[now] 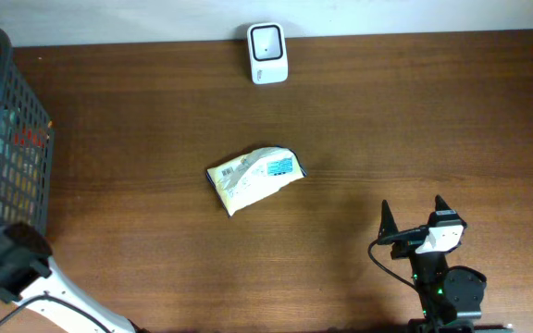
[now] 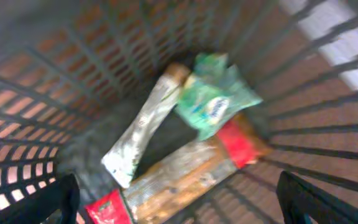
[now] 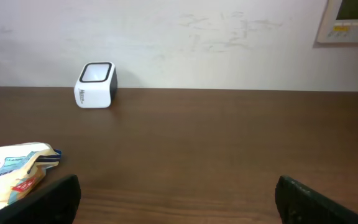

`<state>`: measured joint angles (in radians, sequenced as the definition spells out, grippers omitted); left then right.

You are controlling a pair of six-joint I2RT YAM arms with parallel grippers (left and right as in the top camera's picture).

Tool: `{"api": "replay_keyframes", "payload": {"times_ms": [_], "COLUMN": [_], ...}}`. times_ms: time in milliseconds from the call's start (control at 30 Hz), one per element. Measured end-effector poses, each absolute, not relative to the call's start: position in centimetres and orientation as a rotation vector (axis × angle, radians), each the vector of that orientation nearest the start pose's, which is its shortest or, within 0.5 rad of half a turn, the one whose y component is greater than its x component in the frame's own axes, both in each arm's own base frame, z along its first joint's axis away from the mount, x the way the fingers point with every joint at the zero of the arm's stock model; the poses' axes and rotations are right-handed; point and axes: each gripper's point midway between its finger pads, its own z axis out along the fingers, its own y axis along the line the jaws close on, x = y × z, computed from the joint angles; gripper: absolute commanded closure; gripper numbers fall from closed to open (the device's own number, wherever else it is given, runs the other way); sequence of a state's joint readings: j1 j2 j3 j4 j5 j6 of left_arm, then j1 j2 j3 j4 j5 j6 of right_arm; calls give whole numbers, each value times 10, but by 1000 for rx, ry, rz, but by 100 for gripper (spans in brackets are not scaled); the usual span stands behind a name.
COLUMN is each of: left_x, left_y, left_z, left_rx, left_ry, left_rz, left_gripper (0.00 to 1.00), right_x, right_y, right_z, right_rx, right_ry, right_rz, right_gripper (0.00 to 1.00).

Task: Scan the item barcode
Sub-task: 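Lift the white tube from the basket and set it beside the wipes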

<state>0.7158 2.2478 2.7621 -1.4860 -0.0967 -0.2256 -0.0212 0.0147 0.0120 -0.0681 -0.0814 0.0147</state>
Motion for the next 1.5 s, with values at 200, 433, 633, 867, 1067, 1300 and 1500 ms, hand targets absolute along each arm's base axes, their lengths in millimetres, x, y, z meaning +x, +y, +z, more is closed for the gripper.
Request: {"api": "replay_keyframes", "payload": {"times_ms": [200,433,633,867,1067,1300,1500], "left_x": [379,369,348,338,372,442,467], "left_y": [365,377,390,386,379,195,-7], "left_z": [162,84,47,53,149,383,263], "left_rx": [-1192,-1194,-1253,-1238,-1168,-556,-70], "left_ry": [2567,2704,2773,2835,2642,2228,2743], "left_rz": [318,374,444,473,377,53,-226], "left_gripper": [1,7,69,100,100,100,100], "right_x": [246,246,246,246,246,246,246], "right_y": [9,9,9,9,9,9,9], "right_z": [159,159,159,159,159,159,159], "right_rx": [-33,-33,-33,-33,-33,-33,-33], "right_ry": [1641,1641,1641,1641,1641,1641,1641], "right_rz": [62,62,62,61,62,62,62], "right_gripper": [1,1,1,1,1,1,1]}}
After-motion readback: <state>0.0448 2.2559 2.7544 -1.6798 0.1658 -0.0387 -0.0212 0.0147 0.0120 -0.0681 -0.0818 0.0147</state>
